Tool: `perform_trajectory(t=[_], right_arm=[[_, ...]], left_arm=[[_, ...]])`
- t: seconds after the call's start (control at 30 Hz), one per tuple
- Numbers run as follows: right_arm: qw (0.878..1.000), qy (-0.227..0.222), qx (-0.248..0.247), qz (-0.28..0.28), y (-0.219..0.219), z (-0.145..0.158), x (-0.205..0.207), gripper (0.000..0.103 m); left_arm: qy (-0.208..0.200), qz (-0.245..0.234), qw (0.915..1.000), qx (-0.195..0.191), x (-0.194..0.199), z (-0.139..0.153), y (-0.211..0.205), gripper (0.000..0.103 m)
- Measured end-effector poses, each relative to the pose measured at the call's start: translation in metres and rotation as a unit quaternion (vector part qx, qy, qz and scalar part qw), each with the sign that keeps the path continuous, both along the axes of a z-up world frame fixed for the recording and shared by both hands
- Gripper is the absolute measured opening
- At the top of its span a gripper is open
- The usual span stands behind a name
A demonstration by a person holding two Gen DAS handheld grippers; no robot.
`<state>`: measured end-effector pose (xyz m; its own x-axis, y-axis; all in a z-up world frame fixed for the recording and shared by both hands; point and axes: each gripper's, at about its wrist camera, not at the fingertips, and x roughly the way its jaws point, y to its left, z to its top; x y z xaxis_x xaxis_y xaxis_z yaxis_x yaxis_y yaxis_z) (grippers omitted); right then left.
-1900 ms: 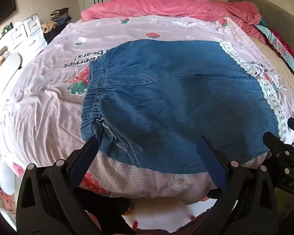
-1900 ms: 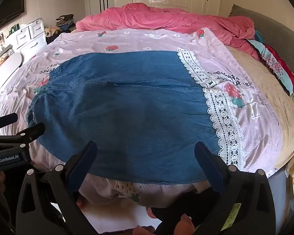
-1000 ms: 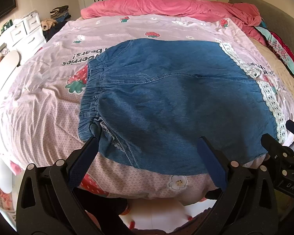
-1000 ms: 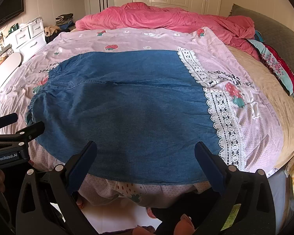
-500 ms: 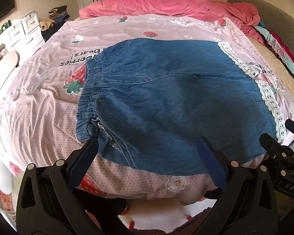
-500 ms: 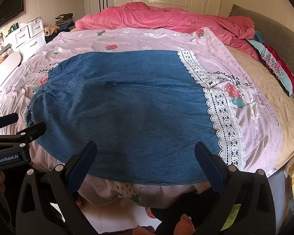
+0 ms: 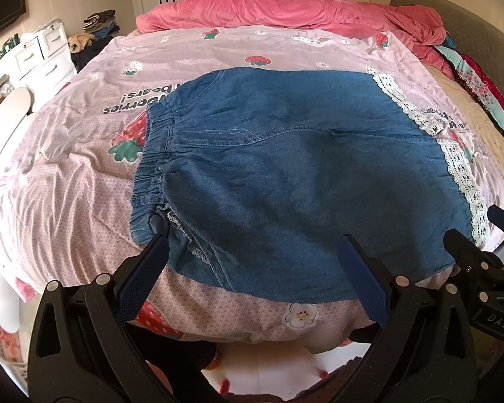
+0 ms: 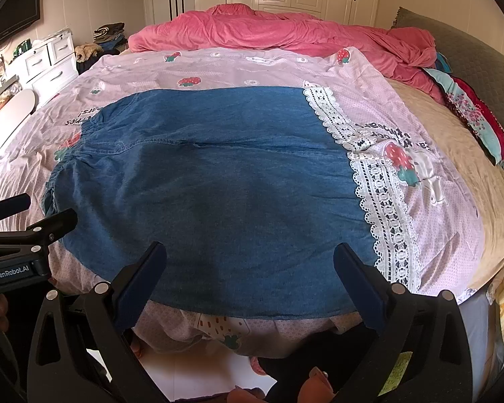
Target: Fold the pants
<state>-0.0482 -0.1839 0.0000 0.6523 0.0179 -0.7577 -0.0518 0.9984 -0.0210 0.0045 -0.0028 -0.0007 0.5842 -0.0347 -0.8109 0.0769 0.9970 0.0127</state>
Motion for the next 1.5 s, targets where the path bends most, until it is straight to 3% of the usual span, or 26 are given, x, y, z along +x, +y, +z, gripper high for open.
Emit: perform_trajectory(t=[1.0,1.23,1.5], right_arm=[[1.0,0.014,0.0,0.013,0.015,-0.01,0.024,0.099],[0.999,0.01,0.001,0.046,0.028,-0.009,0.043,0.099],[0.995,0.015,0.002,0.102,0.042,-0.006,0.095,0.099]], left_arm=[[0.005,0.011,0.9998,-0.014,0.019,-0.006,0.013,0.094],[0.001,0.027,0.9995,-0.018,0.035,-0.008,0.027,0.094],[0.008,0.063,0.9978,-0.015,0.071,-0.013,0.064,0.094]])
